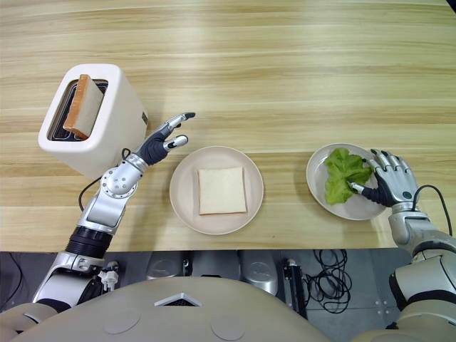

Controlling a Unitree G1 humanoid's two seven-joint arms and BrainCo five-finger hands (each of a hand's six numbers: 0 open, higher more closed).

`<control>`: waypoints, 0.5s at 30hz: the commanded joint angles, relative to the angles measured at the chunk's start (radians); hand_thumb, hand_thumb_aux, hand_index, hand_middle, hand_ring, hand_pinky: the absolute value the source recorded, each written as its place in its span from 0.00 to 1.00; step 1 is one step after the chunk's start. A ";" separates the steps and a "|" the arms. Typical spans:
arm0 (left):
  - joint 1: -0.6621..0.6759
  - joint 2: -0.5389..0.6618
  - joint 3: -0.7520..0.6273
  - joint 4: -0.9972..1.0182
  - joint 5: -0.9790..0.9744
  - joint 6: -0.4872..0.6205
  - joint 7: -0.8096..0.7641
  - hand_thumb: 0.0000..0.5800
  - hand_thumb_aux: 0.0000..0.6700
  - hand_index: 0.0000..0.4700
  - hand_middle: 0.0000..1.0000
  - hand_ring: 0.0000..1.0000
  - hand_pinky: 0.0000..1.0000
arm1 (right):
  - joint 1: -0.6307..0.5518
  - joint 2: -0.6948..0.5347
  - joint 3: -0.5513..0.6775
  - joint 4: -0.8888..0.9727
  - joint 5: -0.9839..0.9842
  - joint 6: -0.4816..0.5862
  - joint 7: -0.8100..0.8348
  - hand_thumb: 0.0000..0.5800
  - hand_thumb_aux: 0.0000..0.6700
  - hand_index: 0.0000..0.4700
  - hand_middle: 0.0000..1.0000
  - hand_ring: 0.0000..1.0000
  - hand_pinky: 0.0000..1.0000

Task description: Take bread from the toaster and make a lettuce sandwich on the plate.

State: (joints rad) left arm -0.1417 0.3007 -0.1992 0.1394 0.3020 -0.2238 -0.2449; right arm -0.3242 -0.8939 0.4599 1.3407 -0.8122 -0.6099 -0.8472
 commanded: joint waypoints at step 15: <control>-0.016 0.004 -0.005 0.047 0.005 -0.005 0.007 0.00 0.00 0.00 0.00 0.00 0.00 | -0.042 0.029 0.017 -0.011 -0.003 -0.041 0.001 1.00 1.00 0.98 0.00 0.00 0.00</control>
State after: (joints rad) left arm -0.1484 0.3007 -0.1997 0.1618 0.3027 -0.2267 -0.2419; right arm -0.3519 -0.8750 0.4578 1.3386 -0.8080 -0.6368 -0.8438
